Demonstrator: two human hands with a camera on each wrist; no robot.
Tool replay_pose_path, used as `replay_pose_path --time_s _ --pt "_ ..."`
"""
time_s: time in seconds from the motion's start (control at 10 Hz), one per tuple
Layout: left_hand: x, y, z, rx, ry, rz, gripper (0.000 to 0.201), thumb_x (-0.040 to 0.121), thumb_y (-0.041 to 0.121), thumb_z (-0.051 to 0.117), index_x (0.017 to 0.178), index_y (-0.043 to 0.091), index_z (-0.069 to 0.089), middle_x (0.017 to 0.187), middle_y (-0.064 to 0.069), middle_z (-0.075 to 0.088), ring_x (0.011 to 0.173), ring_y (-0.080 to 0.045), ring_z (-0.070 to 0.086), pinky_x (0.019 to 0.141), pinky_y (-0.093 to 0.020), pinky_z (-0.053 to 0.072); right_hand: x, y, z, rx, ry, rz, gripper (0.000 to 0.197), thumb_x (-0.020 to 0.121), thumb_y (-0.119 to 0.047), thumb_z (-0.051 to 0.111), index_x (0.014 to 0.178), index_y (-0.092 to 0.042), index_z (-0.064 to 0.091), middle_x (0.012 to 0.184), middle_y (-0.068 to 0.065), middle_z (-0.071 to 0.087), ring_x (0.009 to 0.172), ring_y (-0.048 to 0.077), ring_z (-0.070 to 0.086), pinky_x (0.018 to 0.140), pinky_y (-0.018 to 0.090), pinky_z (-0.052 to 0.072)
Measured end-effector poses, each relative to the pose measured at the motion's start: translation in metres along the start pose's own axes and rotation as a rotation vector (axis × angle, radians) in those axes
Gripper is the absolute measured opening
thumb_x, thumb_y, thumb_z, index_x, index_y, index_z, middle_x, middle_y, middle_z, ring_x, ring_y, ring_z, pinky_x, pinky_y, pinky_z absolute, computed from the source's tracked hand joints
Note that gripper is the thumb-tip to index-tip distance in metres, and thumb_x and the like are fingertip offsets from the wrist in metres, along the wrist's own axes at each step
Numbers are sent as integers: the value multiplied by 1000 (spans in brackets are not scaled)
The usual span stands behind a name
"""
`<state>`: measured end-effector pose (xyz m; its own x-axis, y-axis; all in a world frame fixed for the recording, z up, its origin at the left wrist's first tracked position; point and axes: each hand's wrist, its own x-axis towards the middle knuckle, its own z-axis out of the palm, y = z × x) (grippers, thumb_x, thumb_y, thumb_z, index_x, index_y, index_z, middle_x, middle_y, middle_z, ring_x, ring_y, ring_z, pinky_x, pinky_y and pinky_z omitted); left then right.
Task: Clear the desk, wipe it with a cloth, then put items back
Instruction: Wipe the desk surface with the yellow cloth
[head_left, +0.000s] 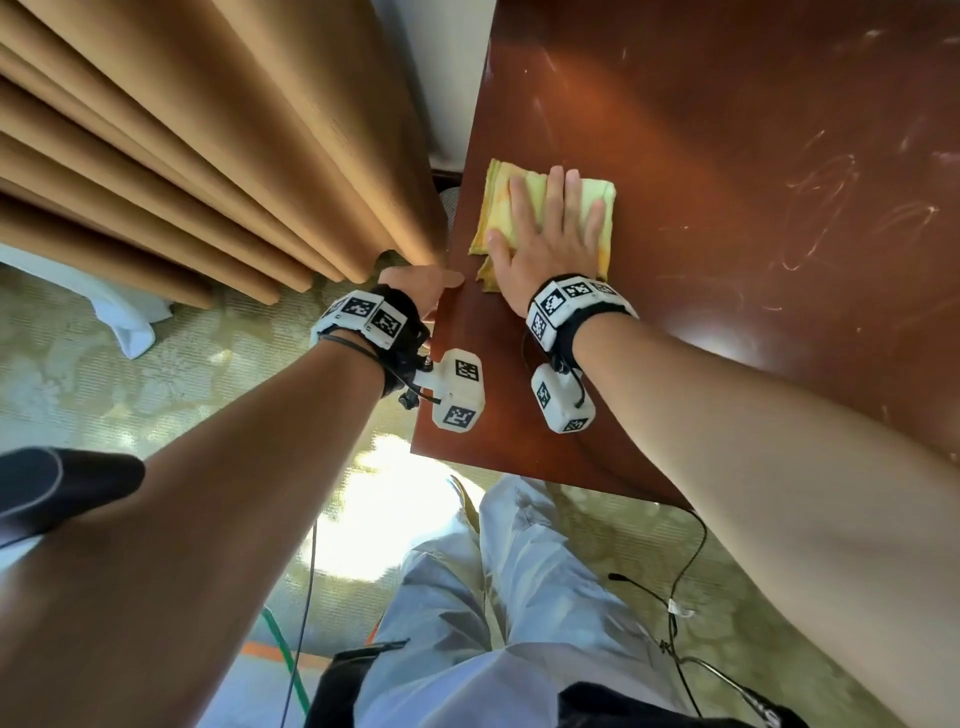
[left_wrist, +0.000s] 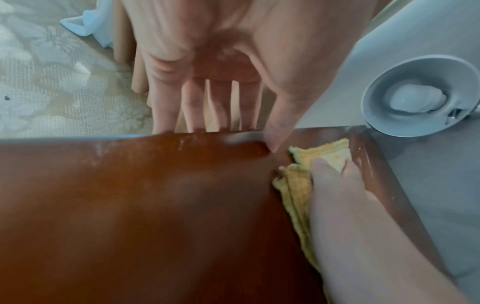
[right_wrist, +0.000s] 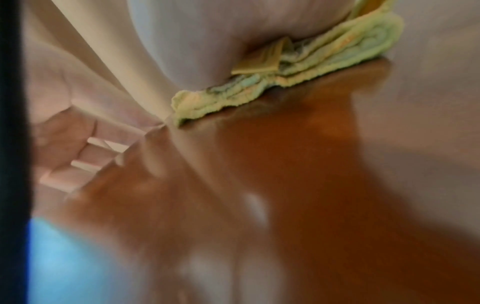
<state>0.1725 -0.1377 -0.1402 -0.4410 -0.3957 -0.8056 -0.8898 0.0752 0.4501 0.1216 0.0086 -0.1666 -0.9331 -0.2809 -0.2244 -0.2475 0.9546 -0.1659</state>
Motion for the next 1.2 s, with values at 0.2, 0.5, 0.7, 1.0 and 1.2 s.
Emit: replay_pose_path --time_s 0.2,0.5,0.7,1.0,1.2 --pt "-5 10 3 -19 -4 47 16 92 38 68 89 23 64 131 -13 64 121 -30 61 103 -42 50 -44 11 7 -45 -9 -129 68 97 -47 25 160 -25 9 167 15 3 154 31 -3 121 57 1" --pt "-9 14 5 23 26 58 42 94 36 66 128 12 65 133 -14 63 124 -31 59 104 -43 49 -26 10 7 -65 -4 -167 65 102 -48 23 160 -24 8 166 18 3 154 34 -2 121 58 1" --pt "-15 18 8 -34 89 32 46 107 30 42 152 19 38 145 -12 50 122 -29 59 96 -37 52 15 2 -4 -63 7 -136 65 102 -48 23 160 -25 6 166 16 5 153 34 0 121 58 3" --pt "-10 7 6 -20 69 22 44 93 33 68 125 3 65 105 -8 61 97 -23 58 97 -41 50 -45 10 10 -131 1 -278 66 101 -51 25 159 -22 18 162 19 20 152 38 8 119 63 5" --pt "-6 11 1 -10 17 -1 23 89 35 71 76 23 57 103 -7 64 95 -24 61 99 -48 53 -35 10 7 -125 -33 -301 66 101 -53 19 160 -25 9 166 17 4 153 34 -3 120 61 0"
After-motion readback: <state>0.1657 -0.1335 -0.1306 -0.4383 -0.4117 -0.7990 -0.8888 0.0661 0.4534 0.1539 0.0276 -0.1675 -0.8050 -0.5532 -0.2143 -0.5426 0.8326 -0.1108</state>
